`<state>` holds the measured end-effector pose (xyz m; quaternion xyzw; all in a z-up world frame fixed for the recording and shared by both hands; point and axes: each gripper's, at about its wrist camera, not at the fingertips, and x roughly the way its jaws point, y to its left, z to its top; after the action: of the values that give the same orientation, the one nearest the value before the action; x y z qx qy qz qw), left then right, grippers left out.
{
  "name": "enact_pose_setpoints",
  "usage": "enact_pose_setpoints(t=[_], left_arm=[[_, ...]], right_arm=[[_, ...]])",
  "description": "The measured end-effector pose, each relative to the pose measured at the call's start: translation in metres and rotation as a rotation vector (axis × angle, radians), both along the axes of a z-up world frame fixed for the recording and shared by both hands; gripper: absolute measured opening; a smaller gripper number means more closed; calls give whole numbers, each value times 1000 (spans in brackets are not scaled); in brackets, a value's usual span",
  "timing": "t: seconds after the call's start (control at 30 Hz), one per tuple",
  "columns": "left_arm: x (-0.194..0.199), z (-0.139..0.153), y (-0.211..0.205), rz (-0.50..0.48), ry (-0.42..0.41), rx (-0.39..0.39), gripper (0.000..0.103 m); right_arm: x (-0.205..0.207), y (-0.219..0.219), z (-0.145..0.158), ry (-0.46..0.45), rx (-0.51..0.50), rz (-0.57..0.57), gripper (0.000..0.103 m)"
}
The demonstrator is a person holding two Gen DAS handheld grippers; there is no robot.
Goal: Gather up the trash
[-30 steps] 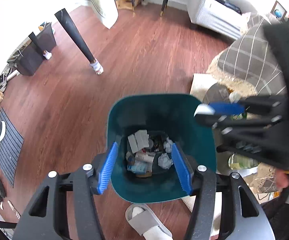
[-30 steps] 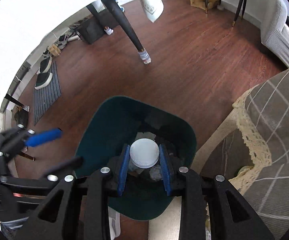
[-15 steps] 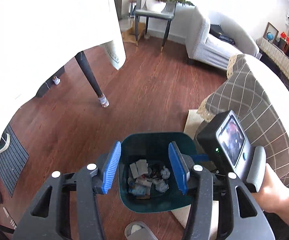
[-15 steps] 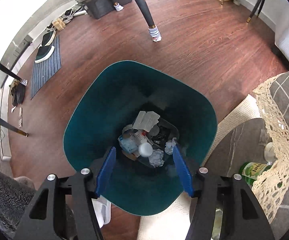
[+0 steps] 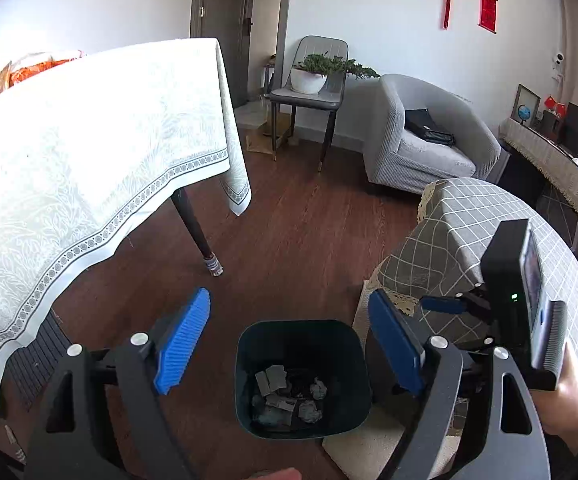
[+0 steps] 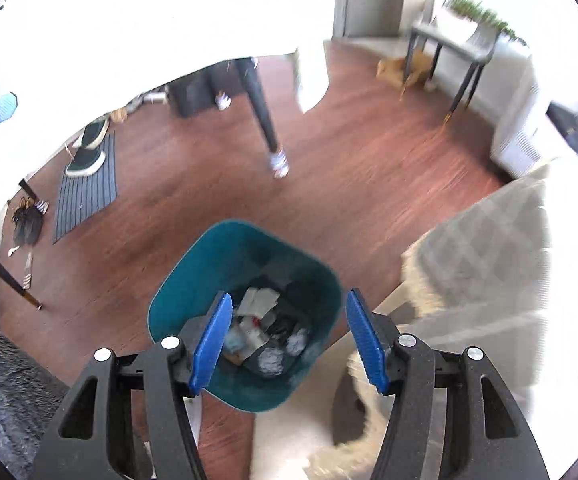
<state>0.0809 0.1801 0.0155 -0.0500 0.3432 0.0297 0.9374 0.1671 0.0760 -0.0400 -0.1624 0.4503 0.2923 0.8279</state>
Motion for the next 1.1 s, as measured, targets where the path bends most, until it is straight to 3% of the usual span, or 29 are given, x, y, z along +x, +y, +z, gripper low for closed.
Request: enact_pose_setpoints(t=[0.33,0.6,0.83,1.1], left_arm=[[-46,23,-39,-29,-69,53,95],[-64,30,-62,-28,-124,106,99],[-66,16,-87,-50,-104,143,100],[-69,-10,-107,-81,-92,168,100]], right_arm=[[-54,-103,92,-197,104,-201,61],[-93,-192,139,-311,158,-423,80],[-130,-257,140,-370,148,-585,90],[-168,-315,107,-374,151,-721,97]])
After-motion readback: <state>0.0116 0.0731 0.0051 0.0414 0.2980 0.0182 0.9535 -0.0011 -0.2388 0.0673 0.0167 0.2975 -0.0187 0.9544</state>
